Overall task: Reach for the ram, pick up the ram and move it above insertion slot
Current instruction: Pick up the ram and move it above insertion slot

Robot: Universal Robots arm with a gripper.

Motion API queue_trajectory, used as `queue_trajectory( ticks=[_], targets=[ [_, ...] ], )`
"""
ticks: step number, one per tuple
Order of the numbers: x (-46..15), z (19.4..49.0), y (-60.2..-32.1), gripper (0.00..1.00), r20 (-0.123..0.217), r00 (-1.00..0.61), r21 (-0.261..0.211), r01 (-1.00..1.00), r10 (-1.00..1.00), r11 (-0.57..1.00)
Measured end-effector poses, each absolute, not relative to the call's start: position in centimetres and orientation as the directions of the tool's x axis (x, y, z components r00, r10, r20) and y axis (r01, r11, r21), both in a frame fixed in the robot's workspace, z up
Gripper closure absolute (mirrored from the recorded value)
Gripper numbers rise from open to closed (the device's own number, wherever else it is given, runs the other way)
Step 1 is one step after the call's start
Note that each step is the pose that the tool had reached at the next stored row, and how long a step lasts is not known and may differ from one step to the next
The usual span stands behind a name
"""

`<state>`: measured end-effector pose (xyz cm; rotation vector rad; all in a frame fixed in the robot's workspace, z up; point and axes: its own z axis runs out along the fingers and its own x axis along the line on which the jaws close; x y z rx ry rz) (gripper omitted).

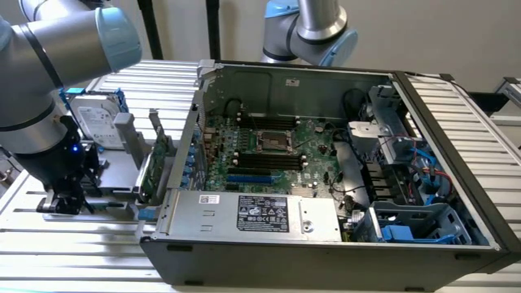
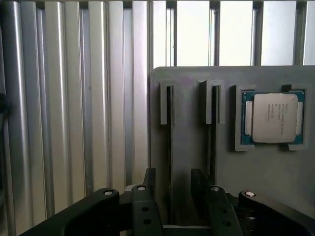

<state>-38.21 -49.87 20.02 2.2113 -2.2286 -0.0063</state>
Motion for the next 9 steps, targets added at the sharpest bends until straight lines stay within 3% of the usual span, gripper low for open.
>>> queue_trajectory(
  ticks=[6,9],
  targets=[
    [-38.25,19.7,-49.87,0.6,-0.001,0.0,0.002,-1.0,-1.0,0.0],
    [-38.27,19.67,-49.87,0.78,-0.001,0.001,0.002,-1.0,-1.0,-0.001]
  ],
)
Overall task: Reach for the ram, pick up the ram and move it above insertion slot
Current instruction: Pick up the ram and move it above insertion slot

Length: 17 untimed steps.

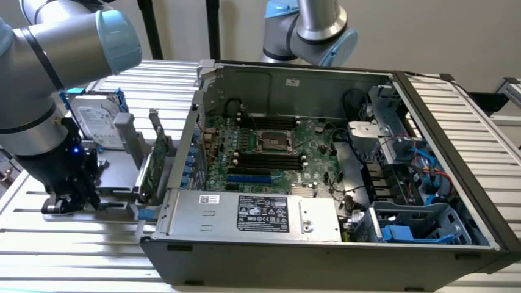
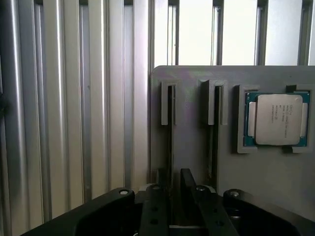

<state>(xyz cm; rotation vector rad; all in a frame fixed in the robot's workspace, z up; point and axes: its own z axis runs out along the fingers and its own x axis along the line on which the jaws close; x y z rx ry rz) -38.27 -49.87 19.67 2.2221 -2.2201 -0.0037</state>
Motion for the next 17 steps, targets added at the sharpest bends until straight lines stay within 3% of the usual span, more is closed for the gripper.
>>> queue_trajectory(
  ticks=[5,17],
  targets=[
    [-38.27,19.67,-49.87,0.87,-0.001,0.001,0.002,-1.0,-1.0,-0.001],
    [-38.28,19.89,-49.87,0.87,-0.001,0.001,0.002,-1.0,-1.0,-0.001]
  ],
)
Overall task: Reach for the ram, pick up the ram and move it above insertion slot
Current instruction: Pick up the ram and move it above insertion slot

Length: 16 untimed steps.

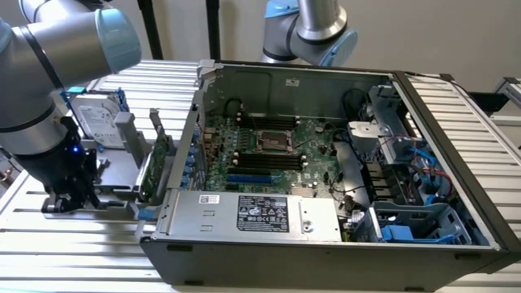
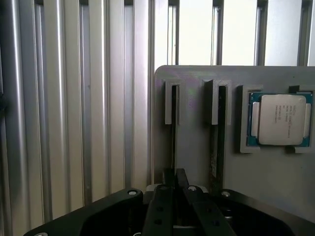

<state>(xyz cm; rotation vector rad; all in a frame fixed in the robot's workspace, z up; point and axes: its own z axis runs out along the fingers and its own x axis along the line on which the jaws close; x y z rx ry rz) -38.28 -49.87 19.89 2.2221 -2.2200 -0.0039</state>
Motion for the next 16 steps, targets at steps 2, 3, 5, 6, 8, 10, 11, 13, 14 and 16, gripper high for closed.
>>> queue_trajectory(
  ticks=[2,3,5,6,8,10,11,13,14,16],
  targets=[
    [-38.3,20.1,-49.9,0.87,-0.002,0.001,0.002,-1.0,-1.0,-0.001],
    [-38.3,20.3,-49.9,0.87,-0.002,0.001,0.002,-1.0,-1.0,-0.001],
    [-38.3,20.6,-49.9,0.87,-0.003,0.001,0.002,-1.0,-1.0,-0.001],
    [-38.3,20.8,-49.9,0.87,-0.004,0.001,0.002,-1.0,-1.0,-0.001],
    [-38.3,21.2,-49.9,0.87,-0.005,0.001,0.002,-1.0,-1.0,-0.001],
    [-38.3,21.6,-49.9,0.87,-0.006,0.002,0.002,-1.0,-1.0,-0.002],
    [-38.3,21.9,-49.9,0.87,-0.006,0.002,0.002,-1.0,-1.0,-0.002],
    [-38.3,22.4,-49.9,0.87,-0.008,0.002,0.002,-1.0,-1.0,-0.002],
    [-38.3,22.7,-49.9,0.87,-0.008,0.002,0.002,-1.0,-1.0,-0.002],
    [-38.3,23.5,-49.9,0.87,-0.01,0.002,0.002,-1.0,-1.0,-0.002]
  ],
)
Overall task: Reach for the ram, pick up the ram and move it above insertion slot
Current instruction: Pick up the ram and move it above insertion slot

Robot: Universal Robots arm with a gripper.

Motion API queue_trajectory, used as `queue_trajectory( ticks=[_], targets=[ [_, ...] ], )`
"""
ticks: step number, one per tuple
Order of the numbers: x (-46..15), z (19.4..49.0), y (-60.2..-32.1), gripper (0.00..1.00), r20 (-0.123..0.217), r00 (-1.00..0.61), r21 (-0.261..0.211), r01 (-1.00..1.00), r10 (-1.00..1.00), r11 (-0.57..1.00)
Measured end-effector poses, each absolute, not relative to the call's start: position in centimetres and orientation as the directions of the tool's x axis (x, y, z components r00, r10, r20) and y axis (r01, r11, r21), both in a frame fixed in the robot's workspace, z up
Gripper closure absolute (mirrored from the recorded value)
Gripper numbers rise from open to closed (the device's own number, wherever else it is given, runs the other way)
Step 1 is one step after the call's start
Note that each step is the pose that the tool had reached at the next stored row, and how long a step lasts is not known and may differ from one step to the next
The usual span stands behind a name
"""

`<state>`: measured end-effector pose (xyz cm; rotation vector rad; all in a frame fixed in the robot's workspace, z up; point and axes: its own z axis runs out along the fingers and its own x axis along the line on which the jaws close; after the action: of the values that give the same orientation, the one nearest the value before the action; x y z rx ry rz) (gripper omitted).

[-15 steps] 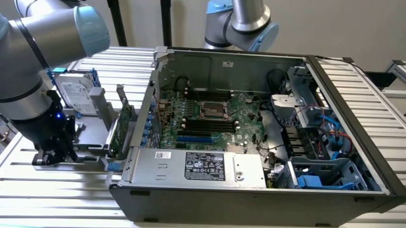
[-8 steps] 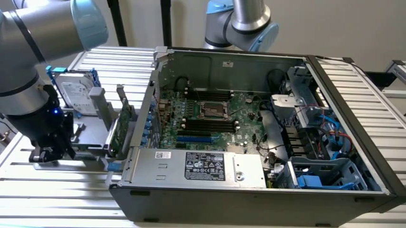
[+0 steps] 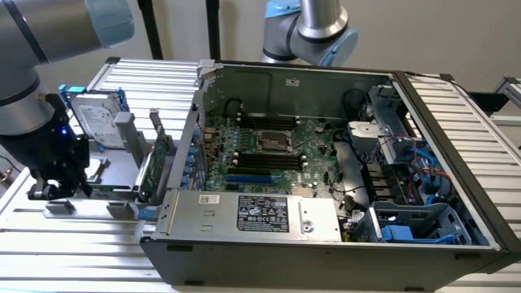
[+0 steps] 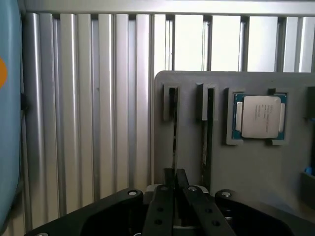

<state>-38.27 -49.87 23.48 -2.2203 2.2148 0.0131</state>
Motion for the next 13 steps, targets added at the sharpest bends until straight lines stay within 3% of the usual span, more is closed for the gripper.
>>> queue_trajectory(
  ticks=[13],
  targets=[
    [-37.8,27.7,-49.9,0.87,-0.04,0.016,0.002,-1.0,-0.999,-0.016]
  ],
)
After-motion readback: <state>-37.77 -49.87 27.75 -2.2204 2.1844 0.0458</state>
